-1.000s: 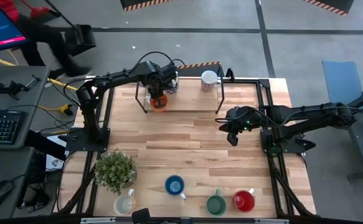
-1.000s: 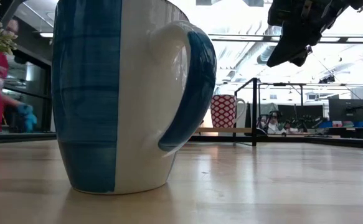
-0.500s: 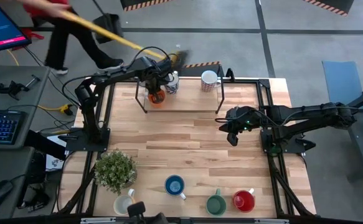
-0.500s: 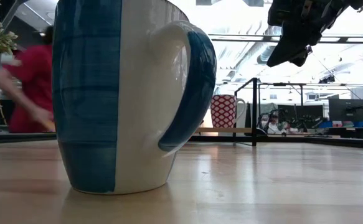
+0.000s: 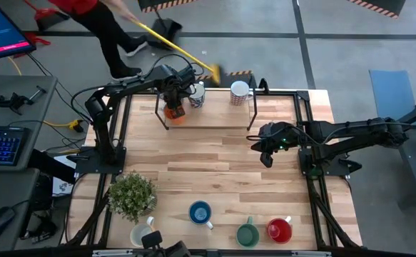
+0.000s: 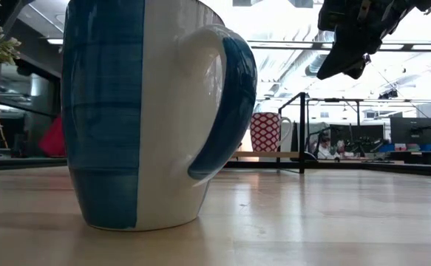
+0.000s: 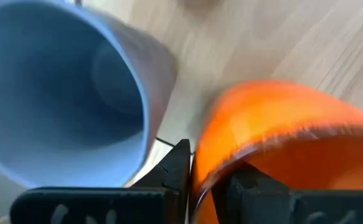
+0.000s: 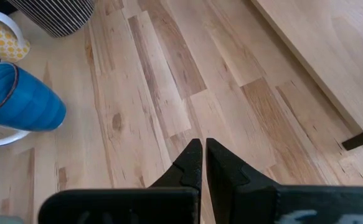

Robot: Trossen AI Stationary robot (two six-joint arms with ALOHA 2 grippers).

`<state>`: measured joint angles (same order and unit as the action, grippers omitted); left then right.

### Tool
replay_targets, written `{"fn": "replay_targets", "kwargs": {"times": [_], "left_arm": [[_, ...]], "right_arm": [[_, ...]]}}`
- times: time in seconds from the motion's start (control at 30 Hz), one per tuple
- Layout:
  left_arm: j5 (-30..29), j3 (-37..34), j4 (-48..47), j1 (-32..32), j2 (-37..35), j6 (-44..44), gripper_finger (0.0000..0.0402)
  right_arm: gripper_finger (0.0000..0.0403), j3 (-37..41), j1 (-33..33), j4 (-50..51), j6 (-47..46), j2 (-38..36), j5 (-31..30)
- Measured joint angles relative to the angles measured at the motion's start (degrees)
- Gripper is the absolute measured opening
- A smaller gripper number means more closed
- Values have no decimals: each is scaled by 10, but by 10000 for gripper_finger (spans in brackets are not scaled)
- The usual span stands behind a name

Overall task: Place coffee mugs
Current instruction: Put the orange mug on the shelf, then put the red mug on the shelf

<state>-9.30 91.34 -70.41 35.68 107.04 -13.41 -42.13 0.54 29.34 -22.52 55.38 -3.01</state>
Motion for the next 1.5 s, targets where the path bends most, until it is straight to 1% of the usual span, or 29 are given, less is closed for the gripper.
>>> {"fn": "replay_targets", "kwargs": {"times": [0.17, 0.47, 0.9, 1.0, 1.07, 1.13, 1.2, 1.23, 1.37, 1.43, 1.5], "left_arm": [[2, -13, 3, 0, 0, 3, 47], [2, 15, 3, 0, -17, -2, 50], [0, 17, 0, -1, -44, 13, 51], [10, 32, -5, -7, -64, 27, 51], [35, 51, -9, -16, -85, 46, 51], [83, 71, -14, -33, -112, 85, 51], [138, 75, -11, -63, -145, 110, 51], [153, 73, -5, -82, -161, 119, 51], [178, 39, 24, -184, -212, 133, 51], [186, 14, 52, -246, -230, 133, 51], [189, -13, 80, -306, -243, 143, 51]], "right_arm": [[2, 0, 0, 1, 0, 0, 0], [2, 0, 0, 1, 0, 0, 1], [2, 0, 0, 1, 0, 0, 5], [2, 0, 0, 1, 0, 0, 5], [2, 0, 0, 1, 0, 0, 5], [2, 0, 0, 1, 0, 0, 5], [2, 0, 0, 1, 7, 0, 8], [2, 0, 0, 0, 19, 0, 15], [2, 0, 12, -16, 93, 0, 74], [2, 0, 19, -30, 110, 0, 108], [2, 0, 26, -42, 112, 0, 130]]}}
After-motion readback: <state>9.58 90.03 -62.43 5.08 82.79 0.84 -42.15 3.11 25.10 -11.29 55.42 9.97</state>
